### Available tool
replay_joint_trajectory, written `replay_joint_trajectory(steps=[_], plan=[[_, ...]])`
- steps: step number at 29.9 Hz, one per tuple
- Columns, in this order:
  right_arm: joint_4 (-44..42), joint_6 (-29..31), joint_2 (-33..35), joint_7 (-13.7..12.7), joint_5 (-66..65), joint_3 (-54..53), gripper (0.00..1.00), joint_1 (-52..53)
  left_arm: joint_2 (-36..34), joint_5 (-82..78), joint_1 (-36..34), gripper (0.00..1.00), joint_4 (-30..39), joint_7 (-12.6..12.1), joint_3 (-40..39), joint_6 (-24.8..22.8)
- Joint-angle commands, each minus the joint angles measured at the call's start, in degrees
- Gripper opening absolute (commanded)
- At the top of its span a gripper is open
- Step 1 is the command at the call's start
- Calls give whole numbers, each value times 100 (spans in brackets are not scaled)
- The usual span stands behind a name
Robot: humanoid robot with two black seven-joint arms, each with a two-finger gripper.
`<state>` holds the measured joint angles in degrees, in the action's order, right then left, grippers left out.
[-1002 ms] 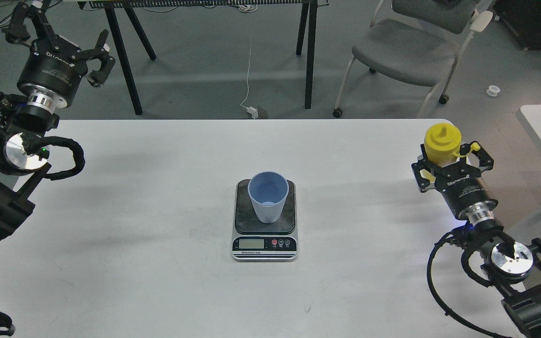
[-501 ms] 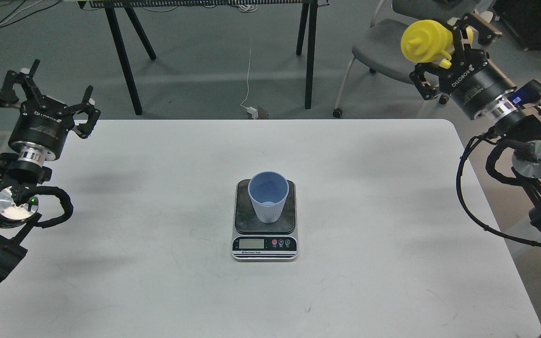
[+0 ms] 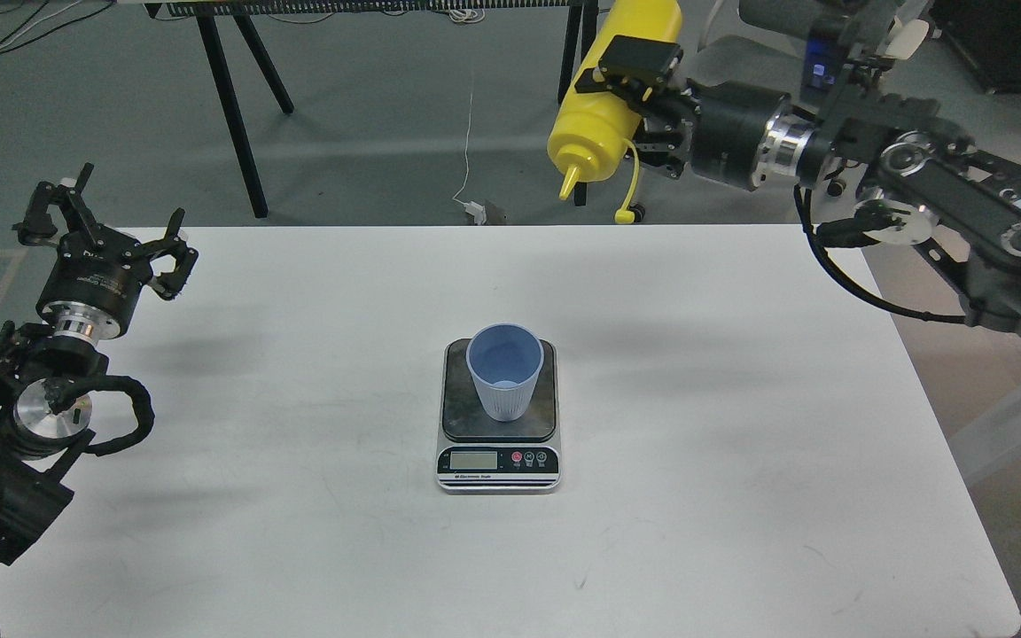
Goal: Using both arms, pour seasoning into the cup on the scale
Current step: 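Lift the yellow bottle with the right gripper over the cup, then tilt the bottle nozzle down into the blue cup to pour, then raise the bottle upright and carry it back toward its spot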
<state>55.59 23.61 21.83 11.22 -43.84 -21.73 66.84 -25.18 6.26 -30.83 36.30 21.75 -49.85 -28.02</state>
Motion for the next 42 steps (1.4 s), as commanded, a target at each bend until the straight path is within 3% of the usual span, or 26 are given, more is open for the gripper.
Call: replay_joint_trajectory(steps=[1, 11, 19, 30, 38, 42], plan=[[-13, -663, -363, 143, -808, 678, 43, 276, 57, 6, -2, 99, 0, 5, 2, 2], [-241, -2264, -1093, 197, -2242, 1601, 41, 268, 21, -2, -2, 99, 0, -4, 2, 2], [-241, -2475, -1102, 363, -3182, 1997, 39, 92, 4, -29, -2, 99, 53, -4, 19, 2], [-233, -2677, -1243, 355, -3350, 2059, 38, -224, -5, -37, -11, 99, 88, 22, 11, 2], [-180, -2616, -1129, 355, -2964, 1568, 38, -224, -49, -37, -28, 99, 88, 14, 11, 2], [197, -2370, -594, 337, -2096, 1198, 40, -233, -101, -37, -37, 99, 88, 5, 11, 2]])
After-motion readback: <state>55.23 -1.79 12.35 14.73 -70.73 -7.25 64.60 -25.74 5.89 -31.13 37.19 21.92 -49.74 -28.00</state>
